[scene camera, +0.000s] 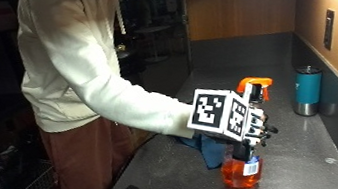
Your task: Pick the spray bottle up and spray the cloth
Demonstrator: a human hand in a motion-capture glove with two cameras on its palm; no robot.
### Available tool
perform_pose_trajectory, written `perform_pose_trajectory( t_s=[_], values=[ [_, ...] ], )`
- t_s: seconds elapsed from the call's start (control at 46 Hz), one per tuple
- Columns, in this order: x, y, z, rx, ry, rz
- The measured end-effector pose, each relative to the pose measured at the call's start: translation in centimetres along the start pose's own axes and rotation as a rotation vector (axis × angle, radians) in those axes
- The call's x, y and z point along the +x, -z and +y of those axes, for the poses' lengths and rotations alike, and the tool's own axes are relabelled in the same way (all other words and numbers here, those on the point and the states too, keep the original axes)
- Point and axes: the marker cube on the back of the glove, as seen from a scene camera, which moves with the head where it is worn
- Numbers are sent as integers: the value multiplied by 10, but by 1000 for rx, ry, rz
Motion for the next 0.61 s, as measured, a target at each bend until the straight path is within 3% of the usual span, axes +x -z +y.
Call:
perform_pose_trajectory(
  t_s=[0.609],
  values=[
    [-136,-31,47,-706,338,676]
  ],
)
